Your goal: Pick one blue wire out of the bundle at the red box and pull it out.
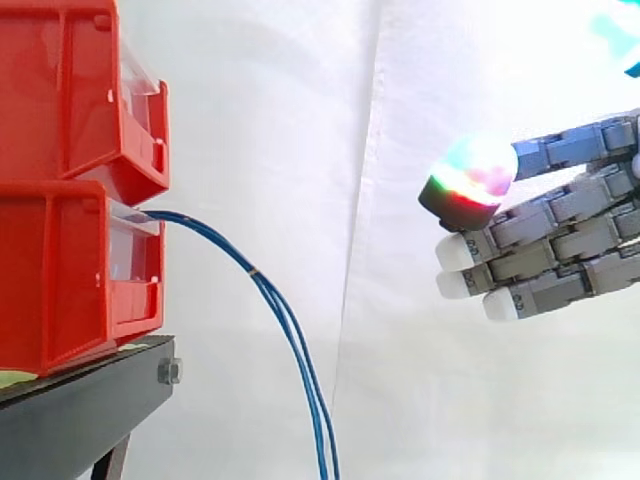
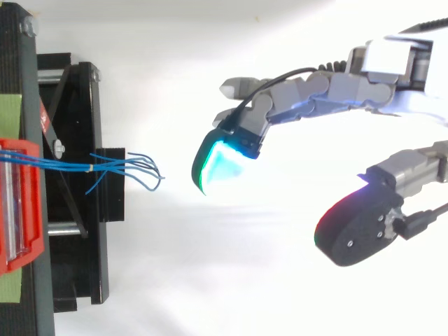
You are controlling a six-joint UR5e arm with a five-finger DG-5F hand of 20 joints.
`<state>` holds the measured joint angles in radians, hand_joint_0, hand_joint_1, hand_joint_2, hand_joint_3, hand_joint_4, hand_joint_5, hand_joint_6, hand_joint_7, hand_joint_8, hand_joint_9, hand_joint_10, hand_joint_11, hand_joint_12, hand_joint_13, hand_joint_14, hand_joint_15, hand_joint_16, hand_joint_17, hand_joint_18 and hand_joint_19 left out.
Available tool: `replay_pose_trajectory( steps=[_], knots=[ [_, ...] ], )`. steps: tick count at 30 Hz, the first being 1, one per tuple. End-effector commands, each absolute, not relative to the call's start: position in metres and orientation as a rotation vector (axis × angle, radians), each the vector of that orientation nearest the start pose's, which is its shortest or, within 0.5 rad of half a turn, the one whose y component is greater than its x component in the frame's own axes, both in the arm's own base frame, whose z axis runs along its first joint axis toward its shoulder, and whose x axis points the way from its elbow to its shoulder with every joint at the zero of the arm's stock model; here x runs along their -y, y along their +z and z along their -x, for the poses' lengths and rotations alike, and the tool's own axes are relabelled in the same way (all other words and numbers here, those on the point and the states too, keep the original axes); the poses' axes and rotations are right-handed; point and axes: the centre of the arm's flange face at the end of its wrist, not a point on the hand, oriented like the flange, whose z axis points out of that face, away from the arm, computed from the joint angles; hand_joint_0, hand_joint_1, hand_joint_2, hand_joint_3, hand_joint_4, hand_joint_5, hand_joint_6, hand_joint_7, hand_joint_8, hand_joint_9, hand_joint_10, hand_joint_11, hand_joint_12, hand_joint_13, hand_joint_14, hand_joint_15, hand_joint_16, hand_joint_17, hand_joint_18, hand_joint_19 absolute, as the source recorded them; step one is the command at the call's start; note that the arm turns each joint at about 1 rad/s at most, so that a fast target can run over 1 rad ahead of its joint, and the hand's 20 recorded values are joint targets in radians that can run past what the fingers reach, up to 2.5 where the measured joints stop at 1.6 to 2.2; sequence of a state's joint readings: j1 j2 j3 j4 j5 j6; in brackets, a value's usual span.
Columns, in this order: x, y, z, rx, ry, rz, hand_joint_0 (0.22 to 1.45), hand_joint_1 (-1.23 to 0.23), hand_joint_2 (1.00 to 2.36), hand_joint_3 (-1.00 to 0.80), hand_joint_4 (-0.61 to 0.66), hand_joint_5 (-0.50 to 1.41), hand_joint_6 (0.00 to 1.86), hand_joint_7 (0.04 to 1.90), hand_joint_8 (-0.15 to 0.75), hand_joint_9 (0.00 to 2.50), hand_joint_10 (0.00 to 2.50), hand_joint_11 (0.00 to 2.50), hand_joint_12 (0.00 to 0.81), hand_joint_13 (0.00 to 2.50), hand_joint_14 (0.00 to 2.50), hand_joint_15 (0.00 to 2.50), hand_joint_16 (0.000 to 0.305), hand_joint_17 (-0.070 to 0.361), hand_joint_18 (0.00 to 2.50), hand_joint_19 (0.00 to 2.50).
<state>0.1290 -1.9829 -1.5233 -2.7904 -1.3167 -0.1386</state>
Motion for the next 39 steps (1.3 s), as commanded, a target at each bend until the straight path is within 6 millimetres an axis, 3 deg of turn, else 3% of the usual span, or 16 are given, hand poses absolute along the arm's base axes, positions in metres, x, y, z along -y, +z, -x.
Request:
replay_pose_trajectory(
  steps=[1, 13, 18, 29, 31, 39],
  knots=[
    [0.069, 0.311, -0.649, -1.19, 0.978, -1.165, 0.44, -0.55, 1.0, -0.5, 0.24, -0.19, 0.5, 0.79, 0.253, 0.25, 0.0, 0.0, 0.39, 0.0, 0.0, 0.01, 0.071, 0.159, 0.0, 0.08],
    [0.051, 0.31, -0.651, -1.181, 0.932, -1.153, 0.45, -0.58, 1.0, -0.5, 0.25, -0.18, 0.5, 0.8, 0.254, 0.34, 0.0, 0.0, 0.378, 0.0, 0.0, 0.02, 0.066, 0.149, 0.0, 0.11],
    [0.046, 0.292, -0.656, -1.194, 0.931, -1.168, 0.46, -0.58, 1.0, -0.5, 0.25, -0.18, 0.5, 0.8, 0.251, 0.37, 0.0, 0.0, 0.37, 0.0, 0.0, 0.03, 0.064, 0.144, 0.0, 0.12],
    [0.038, 0.271, -0.675, -1.145, 0.973, -1.142, 0.48, -0.61, 1.0, -0.5, 0.25, -0.17, 0.5, 0.82, 0.249, 0.41, 0.0, 0.0, 0.364, 0.04, 0.0, 0.04, 0.061, 0.138, 0.0, 0.15],
    [0.034, 0.258, -0.687, -1.147, 0.969, -1.148, 0.48, -0.61, 1.0, -0.5, 0.25, -0.17, 0.5, 0.82, 0.249, 0.41, 0.0, 0.0, 0.364, 0.04, 0.0, 0.03, 0.062, 0.139, 0.0, 0.15],
    [0.044, 0.247, -0.698, -1.103, 0.923, -1.182, 0.47, -0.6, 1.0, -0.5, 0.25, -0.16, 0.5, 0.82, 0.248, 0.42, 0.0, 0.0, 0.364, 0.05, 0.0, 0.04, 0.062, 0.139, 0.0, 0.16]
  ],
)
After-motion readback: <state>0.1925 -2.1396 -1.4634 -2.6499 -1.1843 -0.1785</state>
